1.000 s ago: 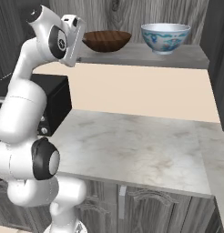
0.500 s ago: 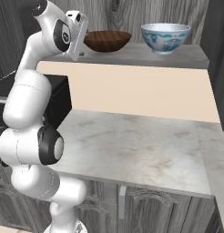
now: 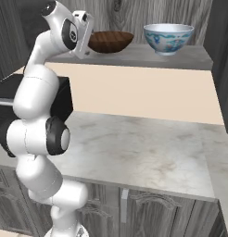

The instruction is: Pick up the bowls from the cabinet and place each bowl in front of a stool on the dining counter.

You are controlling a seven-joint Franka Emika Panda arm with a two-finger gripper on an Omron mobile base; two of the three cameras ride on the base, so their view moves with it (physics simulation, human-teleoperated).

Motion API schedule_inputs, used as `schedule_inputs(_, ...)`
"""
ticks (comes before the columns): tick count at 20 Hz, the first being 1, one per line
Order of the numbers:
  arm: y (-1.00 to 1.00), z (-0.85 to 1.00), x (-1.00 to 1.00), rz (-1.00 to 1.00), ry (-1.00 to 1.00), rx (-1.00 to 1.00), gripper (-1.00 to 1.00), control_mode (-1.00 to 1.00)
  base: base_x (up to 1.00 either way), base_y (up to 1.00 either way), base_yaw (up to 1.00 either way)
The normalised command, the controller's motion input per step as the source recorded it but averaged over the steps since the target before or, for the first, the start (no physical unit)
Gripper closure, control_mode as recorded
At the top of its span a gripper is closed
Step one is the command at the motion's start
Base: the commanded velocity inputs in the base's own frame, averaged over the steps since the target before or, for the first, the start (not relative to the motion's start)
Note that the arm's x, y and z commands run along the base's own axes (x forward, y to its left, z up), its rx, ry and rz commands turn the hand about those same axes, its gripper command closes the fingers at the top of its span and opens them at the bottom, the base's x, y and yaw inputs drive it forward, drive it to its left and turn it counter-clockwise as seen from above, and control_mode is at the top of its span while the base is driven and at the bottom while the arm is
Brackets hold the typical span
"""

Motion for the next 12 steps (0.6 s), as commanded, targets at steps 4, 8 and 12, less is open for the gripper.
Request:
schedule_inputs(4, -0.05, 0.00, 0.33, 0.00, 0.01, 0.01, -1.00, -1.00, 0.00, 0.00, 0.00)
schedule_inputs(8, -0.05, 0.00, 0.24, 0.00, 0.00, 0.02, -1.00, -1.00, 0.00, 0.00, 0.00)
schedule_inputs(12, -0.03, -0.04, 0.06, 0.00, 0.00, 0.01, -1.00, -1.00, 0.00, 0.00, 0.00)
